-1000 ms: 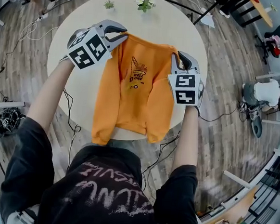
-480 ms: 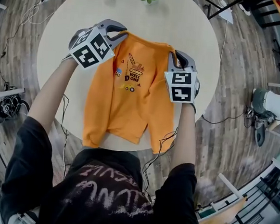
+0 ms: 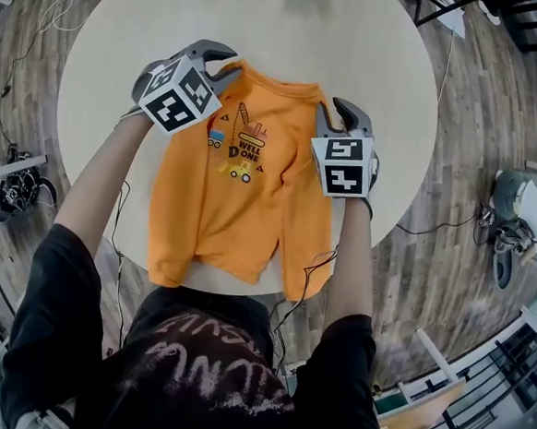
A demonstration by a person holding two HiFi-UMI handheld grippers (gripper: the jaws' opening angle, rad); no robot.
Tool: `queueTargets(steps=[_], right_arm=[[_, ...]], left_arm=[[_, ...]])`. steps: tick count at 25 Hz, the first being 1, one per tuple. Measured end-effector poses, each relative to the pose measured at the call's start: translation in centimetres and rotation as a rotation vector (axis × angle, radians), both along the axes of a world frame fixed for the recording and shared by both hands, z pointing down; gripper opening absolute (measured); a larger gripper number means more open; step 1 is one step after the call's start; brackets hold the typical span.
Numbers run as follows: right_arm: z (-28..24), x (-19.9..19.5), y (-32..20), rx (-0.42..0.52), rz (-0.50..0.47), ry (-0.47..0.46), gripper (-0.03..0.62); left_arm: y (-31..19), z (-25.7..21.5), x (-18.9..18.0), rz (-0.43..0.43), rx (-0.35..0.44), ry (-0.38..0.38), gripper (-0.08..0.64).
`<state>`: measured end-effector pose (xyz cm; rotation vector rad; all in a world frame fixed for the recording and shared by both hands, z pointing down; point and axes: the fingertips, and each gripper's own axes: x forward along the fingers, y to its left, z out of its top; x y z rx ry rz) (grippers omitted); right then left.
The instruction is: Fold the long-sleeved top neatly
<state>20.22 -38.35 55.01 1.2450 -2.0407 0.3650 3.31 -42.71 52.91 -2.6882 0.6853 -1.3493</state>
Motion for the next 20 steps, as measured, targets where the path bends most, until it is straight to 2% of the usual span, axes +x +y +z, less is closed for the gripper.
queueTargets(steps=[2,12,17,20], right_arm=[[0.2,0.1,0.2,-0.001,0.003,-0.002,0.101],[-4.1,-0.3,1.4,0.099,0.018,-0.035,0.092],[-7.3,-1.1,3.5,0.164,0.042,-0.042,0.052],[-8.6,-1.7,5.4,0.184,0.064,-0.040,0.009]], left_arm=[[0.0,0.2,-0.4,-0.017,-0.009,0.006,0.163],[2.7,-3.0,-1.2,-0.028,0.018,0.030,0.158],[5.4,-4.9,-2.5,-0.042,0.025,0.060,0.106],[7.5,-5.5,-3.4,-0.052,0.007,0.104,0.032]])
